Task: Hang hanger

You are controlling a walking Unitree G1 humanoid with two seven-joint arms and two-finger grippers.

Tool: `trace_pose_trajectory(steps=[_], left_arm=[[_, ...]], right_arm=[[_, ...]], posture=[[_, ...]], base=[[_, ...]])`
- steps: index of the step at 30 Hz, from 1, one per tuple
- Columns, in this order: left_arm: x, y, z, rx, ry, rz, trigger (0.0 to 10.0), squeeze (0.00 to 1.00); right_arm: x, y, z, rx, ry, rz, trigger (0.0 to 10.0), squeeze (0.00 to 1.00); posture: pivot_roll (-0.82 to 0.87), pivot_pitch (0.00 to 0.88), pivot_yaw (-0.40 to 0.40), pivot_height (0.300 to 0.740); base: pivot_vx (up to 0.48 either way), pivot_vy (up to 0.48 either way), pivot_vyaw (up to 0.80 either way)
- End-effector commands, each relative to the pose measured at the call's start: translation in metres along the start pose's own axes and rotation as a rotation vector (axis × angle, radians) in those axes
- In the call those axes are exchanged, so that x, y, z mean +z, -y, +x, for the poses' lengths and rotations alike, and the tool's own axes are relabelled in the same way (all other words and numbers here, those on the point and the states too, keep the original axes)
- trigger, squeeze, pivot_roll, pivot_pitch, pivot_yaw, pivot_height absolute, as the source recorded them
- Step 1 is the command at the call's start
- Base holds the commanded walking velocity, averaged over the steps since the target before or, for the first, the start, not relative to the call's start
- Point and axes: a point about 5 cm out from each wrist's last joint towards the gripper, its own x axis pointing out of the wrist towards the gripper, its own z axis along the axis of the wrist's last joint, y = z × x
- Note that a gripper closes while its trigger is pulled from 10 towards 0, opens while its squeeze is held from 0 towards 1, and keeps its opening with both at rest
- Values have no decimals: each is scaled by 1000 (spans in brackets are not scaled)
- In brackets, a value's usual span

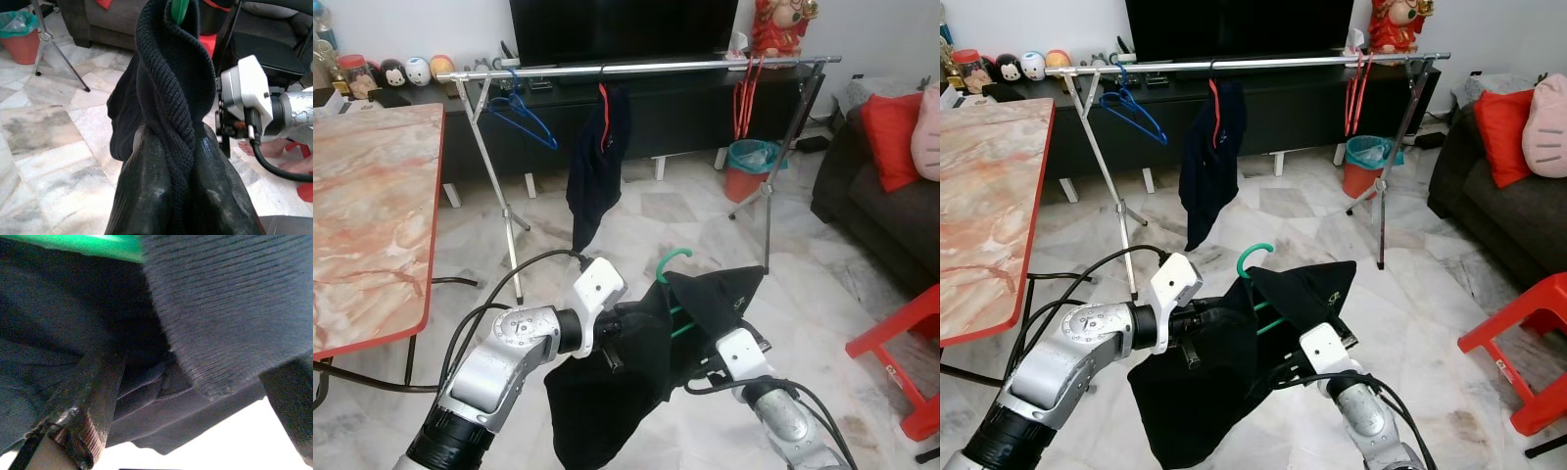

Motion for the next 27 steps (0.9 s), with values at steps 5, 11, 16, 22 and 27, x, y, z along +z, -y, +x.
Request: trace_pose_trajectory(steps=[5, 11, 16, 22, 27], left_arm=[[6, 1, -3, -14, 18, 52, 10000, 0], [4, 0, -3, -14, 14, 55, 10000, 0], [3, 0, -2, -18, 15, 58, 10000, 0], [2, 1, -1, -21, 12, 62, 10000, 0], [4, -1, -1, -17, 14, 68, 10000, 0]], right_arm=[[-18, -16, -18, 101, -17, 13, 10000, 0], [-25, -11, -39, 62, 19, 2, 10000, 0], [-26, -6, -46, -15, 52, 11, 10000, 0], [-25, -2, -51, -74, 79, 25, 10000, 0], [-22, 7, -49, -124, 100, 34, 10000, 0]], posture=[[-11, 0, -25, 740], [-25, 0, -27, 740], [-25, 0, -29, 740], [-25, 0, -28, 740], [-21, 0, -31, 740]], base=[[0, 0, 0], [0, 0, 0], [0, 0, 0], [0, 0, 0], [0, 0, 0]])
